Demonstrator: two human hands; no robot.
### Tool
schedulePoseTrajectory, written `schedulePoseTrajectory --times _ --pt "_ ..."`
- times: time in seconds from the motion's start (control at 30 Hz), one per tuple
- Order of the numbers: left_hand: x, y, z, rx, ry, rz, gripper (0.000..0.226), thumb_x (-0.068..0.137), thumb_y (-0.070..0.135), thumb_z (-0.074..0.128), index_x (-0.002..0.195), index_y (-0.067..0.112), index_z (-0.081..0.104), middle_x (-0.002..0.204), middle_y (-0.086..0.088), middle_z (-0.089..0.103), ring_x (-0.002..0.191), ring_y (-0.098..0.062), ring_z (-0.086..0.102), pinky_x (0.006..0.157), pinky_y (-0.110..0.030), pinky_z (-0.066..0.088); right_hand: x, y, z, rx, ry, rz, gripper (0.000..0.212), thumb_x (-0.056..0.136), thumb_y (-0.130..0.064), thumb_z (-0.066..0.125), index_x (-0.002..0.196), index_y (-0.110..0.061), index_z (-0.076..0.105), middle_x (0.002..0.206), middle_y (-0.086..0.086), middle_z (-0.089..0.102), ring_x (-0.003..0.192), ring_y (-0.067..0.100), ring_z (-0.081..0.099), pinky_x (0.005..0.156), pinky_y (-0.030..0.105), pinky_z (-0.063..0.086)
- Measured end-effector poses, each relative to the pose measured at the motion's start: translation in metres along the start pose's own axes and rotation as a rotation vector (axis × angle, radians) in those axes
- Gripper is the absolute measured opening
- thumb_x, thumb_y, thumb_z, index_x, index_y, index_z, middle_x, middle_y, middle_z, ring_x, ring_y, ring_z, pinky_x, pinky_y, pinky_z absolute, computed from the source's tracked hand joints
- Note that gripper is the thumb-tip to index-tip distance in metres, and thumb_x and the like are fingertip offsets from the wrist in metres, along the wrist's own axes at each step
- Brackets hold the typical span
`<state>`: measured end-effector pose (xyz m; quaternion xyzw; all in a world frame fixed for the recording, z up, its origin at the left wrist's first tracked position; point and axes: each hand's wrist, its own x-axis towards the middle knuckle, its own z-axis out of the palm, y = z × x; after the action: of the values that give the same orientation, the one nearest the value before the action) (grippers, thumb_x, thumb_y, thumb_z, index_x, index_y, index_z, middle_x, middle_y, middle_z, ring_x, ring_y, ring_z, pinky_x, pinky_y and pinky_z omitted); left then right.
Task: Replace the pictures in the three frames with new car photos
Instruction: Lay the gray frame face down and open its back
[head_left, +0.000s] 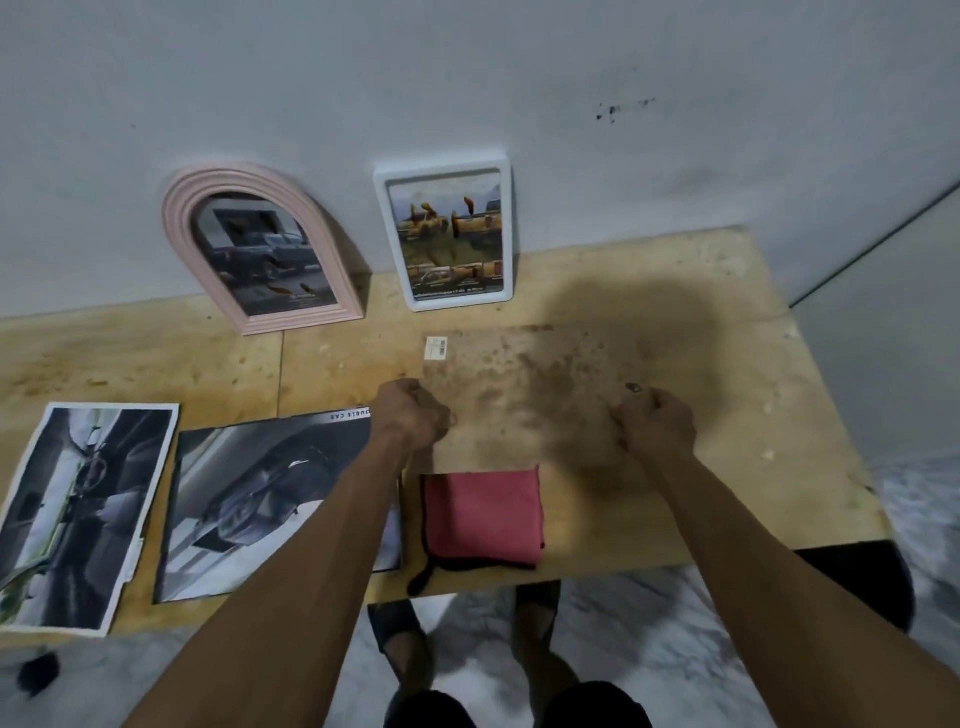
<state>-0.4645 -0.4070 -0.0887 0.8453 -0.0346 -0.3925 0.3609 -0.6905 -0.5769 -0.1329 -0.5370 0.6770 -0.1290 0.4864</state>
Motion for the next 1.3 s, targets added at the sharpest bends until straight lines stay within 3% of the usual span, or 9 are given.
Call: schedulePoseTrajectory --times 0.13,0.3,0.43,0.53,0.8,0.97,1.07,1.17,1.3 --pt "0.016 0.003 0.013 0.078 0.074 -0.005 0.027 0.076 0.006 0.081 0.079 0.019 0.057 0.087 0.0 0.062 0.083 -0.014 0.057 0.094 -0.023 0.05 0.012 -0.001 0.004 -0.096 0.0 -0.017 0.06 0.075 -0.032 0.077 0.129 -0.02 0.055 0.113 0.002 0.064 0.096 0.023 0.063 0.082 0.034 0.053" --pt "0.034 0.001 0.023 0.234 0.137 0.026 0.014 0.091 0.002 0.059 0.08 0.009 0.063 0.091 -0.005 0.06 0.089 -0.017 0.053 0.079 -0.016 0.04 0.029 0.003 0.013 -0.157 -0.001 -0.033 0.051 0.089 -0.025 0.068 0.135 -0.015 0.048 0.117 0.003 0.058 0.103 0.022 0.056 0.072 0.021 0.037" --pt "0.039 -0.001 0.027 0.326 0.1 0.075 0.034 0.09 0.002 0.061 0.123 0.005 0.062 0.114 -0.003 0.057 0.102 -0.017 0.051 0.09 -0.018 0.039 0.035 0.002 0.019 -0.27 -0.003 -0.084 0.056 0.077 -0.038 0.068 0.128 -0.018 0.056 0.124 0.012 0.057 0.103 0.031 0.061 0.087 0.034 0.053" --pt "0.031 0.002 0.029 0.392 0.091 0.065 0.044 0.091 0.008 0.061 0.135 0.007 0.055 0.131 -0.009 0.058 0.118 -0.029 0.057 0.095 -0.031 0.05 0.039 0.0 0.02 -0.365 0.01 -0.069 0.05 0.083 -0.04 0.062 0.128 -0.018 0.058 0.125 0.018 0.053 0.109 0.036 0.057 0.098 0.042 0.05" --pt "0.008 -0.003 0.037 0.458 0.037 0.135 0.035 0.089 0.013 0.064 0.123 0.004 0.063 0.126 -0.014 0.065 0.116 -0.032 0.061 0.088 -0.028 0.045 0.036 0.0 0.017 -0.494 -0.027 -0.148 0.039 0.094 -0.029 0.054 0.129 -0.013 0.058 0.131 0.024 0.048 0.122 0.041 0.047 0.108 0.04 0.036" --pt "-0.003 -0.013 0.015 0.437 0.0 0.225 0.016 0.087 0.013 0.061 0.101 0.008 0.068 0.102 -0.003 0.068 0.101 -0.018 0.062 0.071 -0.018 0.036 0.014 0.002 0.019 -0.55 -0.058 -0.248 0.05 0.086 -0.025 0.066 0.134 -0.015 0.054 0.128 0.019 0.055 0.123 0.038 0.042 0.104 0.039 0.031" --pt "-0.016 -0.023 -0.011 0.403 0.051 0.254 0.034 0.091 0.014 0.066 0.124 0.012 0.063 0.112 -0.006 0.062 0.1 -0.018 0.056 0.076 -0.018 0.037 -0.02 -0.003 0.034 -0.528 -0.046 -0.427 0.047 0.081 -0.026 0.066 0.125 -0.01 0.062 0.125 0.022 0.059 0.121 0.043 0.048 0.104 0.044 0.036" --pt "-0.028 -0.052 -0.051 0.428 0.057 0.255 0.029 0.095 0.016 0.064 0.123 0.011 0.064 0.111 -0.007 0.067 0.103 -0.022 0.062 0.075 -0.013 0.044 -0.063 -0.005 0.061 -0.459 -0.099 -0.506 0.037 0.079 -0.022 0.061 0.108 0.0 0.068 0.107 0.023 0.067 0.104 0.042 0.06 0.089 0.045 0.049" --pt "-0.038 -0.118 -0.118 0.469 0.157 0.128 0.03 0.091 0.017 0.067 0.121 0.018 0.065 0.119 -0.005 0.07 0.113 -0.026 0.064 0.094 -0.036 0.052 -0.128 0.0 0.112 -0.342 -0.267 -0.446 0.015 0.087 -0.001 0.053 0.083 -0.016 0.055 0.078 0.007 0.057 0.073 0.029 0.055 0.061 0.034 0.038"
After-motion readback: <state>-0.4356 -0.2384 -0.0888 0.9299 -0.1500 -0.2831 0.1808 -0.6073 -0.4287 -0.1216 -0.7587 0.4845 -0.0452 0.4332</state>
